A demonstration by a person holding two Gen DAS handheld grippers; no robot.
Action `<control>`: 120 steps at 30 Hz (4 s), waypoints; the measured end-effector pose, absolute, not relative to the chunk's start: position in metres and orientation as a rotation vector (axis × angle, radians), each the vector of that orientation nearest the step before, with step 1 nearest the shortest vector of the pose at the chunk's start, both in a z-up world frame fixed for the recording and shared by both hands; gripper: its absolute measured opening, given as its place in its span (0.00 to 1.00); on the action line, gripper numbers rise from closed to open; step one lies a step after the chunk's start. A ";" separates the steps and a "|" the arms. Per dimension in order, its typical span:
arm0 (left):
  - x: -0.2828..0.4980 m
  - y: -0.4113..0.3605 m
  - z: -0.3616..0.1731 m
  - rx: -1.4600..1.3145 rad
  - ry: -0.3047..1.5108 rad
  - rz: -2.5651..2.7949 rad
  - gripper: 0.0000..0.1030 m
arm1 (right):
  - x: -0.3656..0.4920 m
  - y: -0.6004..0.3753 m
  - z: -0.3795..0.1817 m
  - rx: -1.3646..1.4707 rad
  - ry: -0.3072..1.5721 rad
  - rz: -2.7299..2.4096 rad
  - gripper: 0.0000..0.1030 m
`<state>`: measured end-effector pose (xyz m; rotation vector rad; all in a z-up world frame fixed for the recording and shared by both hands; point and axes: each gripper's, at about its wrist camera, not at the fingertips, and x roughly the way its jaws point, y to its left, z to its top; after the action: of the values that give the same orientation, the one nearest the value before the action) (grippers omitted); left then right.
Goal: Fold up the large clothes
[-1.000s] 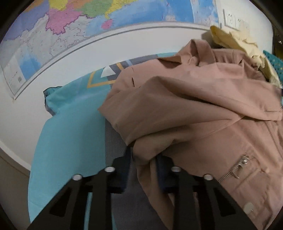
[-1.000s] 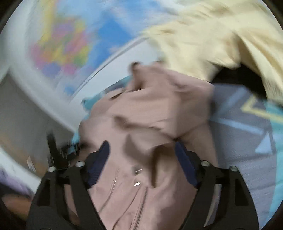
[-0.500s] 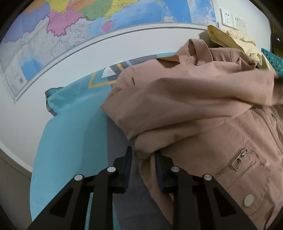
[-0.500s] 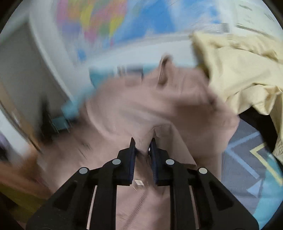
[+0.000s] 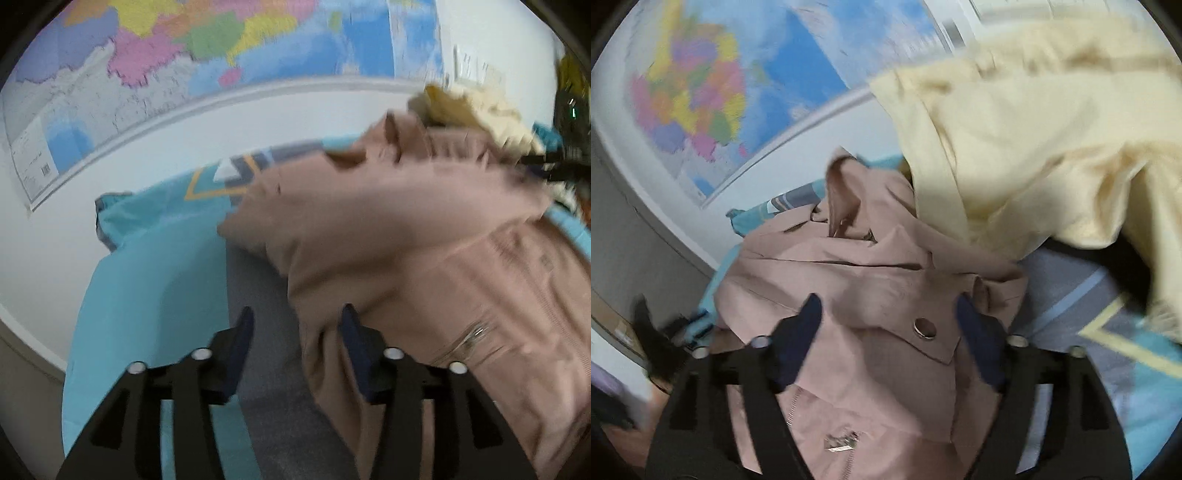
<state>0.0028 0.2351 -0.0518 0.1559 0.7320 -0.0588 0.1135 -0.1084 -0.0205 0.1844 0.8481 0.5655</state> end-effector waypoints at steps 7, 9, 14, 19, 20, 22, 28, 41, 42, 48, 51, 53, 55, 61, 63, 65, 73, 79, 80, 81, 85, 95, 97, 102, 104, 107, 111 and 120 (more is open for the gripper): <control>0.026 0.221 -0.043 0.155 0.709 -0.089 0.64 | 0.087 -0.105 -0.027 0.040 0.876 0.596 0.84; 0.043 0.214 -0.051 0.157 0.746 -0.079 0.64 | 0.089 -0.098 -0.036 -0.008 0.900 0.563 0.55; 0.067 0.207 -0.068 0.201 0.795 -0.009 0.62 | 0.101 -0.083 -0.025 -0.046 0.819 0.548 0.12; 0.072 0.209 -0.081 0.208 0.826 0.011 0.62 | 0.123 -0.072 -0.043 -0.092 0.840 0.491 0.12; 0.070 0.209 -0.082 0.207 0.828 0.003 0.62 | 0.125 -0.073 -0.053 -0.093 0.877 0.483 0.14; 0.064 0.213 -0.081 0.199 0.826 -0.005 0.63 | 0.126 -0.071 -0.061 -0.082 0.908 0.487 0.22; 0.035 0.238 -0.066 0.108 0.794 -0.010 0.71 | 0.092 -0.096 -0.030 0.005 0.785 0.458 0.69; -0.052 0.245 -0.085 -0.108 0.879 -0.182 0.82 | -0.001 -0.165 -0.058 0.343 0.941 0.580 0.81; -0.057 0.245 -0.087 -0.121 0.883 -0.190 0.82 | -0.012 -0.170 -0.061 0.360 0.953 0.590 0.81; -0.089 0.234 -0.097 -0.188 0.929 -0.299 0.90 | -0.054 -0.172 -0.073 0.372 0.986 0.637 0.82; -0.102 0.222 -0.098 -0.186 0.920 -0.345 0.93 | -0.065 -0.166 -0.077 0.376 0.976 0.688 0.83; -0.109 0.213 -0.099 -0.204 0.914 -0.401 0.93 | -0.068 -0.162 -0.079 0.379 0.961 0.711 0.82; -0.109 0.197 -0.100 -0.178 0.915 -0.403 0.90 | -0.068 -0.155 -0.080 0.361 0.968 0.721 0.73; -0.111 0.188 -0.088 -0.041 0.904 -0.223 0.84 | -0.090 -0.151 -0.044 0.167 0.843 0.575 0.79; -0.122 0.190 -0.074 -0.012 0.836 -0.200 0.84 | -0.107 -0.135 -0.026 0.065 0.771 0.612 0.82; -0.131 0.190 -0.061 -0.006 0.780 -0.201 0.85 | -0.116 -0.108 -0.020 -0.024 0.762 0.692 0.82; -0.139 0.166 -0.049 0.050 0.738 -0.226 0.85 | -0.111 0.021 -0.063 -0.337 0.904 0.924 0.64; -0.149 0.162 -0.055 0.043 0.738 -0.256 0.85 | -0.091 0.021 -0.066 -0.263 0.954 0.964 0.15; -0.153 0.162 -0.054 0.047 0.730 -0.268 0.85 | -0.087 0.015 -0.058 -0.221 0.943 0.973 0.13; -0.157 0.160 -0.053 0.051 0.724 -0.283 0.85 | -0.083 0.013 -0.051 -0.185 0.935 0.971 0.10; -0.172 0.143 -0.049 0.103 0.681 -0.381 0.85 | -0.066 0.005 -0.030 -0.052 0.902 0.973 0.10; -0.179 0.074 -0.084 0.229 0.749 -0.652 0.77 | -0.034 0.007 -0.033 0.027 0.918 0.915 0.09; -0.164 0.067 -0.099 0.234 0.811 -0.631 0.75 | -0.039 0.012 -0.038 0.013 0.920 0.917 0.09; -0.141 0.083 -0.103 0.064 0.835 -0.606 0.73 | -0.053 0.003 -0.029 0.009 0.867 0.915 0.14; -0.141 0.092 -0.103 0.038 0.826 -0.572 0.73 | -0.056 -0.002 -0.026 0.019 0.857 0.912 0.14; -0.141 0.099 -0.103 0.016 0.820 -0.547 0.73 | -0.074 -0.010 -0.021 -0.020 0.813 0.935 0.27; -0.131 0.100 -0.091 0.002 0.791 -0.525 0.73 | -0.118 -0.022 -0.014 -0.073 0.793 1.056 0.36; -0.082 0.110 -0.083 -0.036 0.772 -0.467 0.73 | -0.168 -0.003 -0.082 -0.265 0.983 1.050 0.34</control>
<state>-0.0823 0.1104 -0.0826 -0.0360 0.7717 -0.4671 -0.1684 -0.0027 -0.0823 -0.2648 0.9831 1.0500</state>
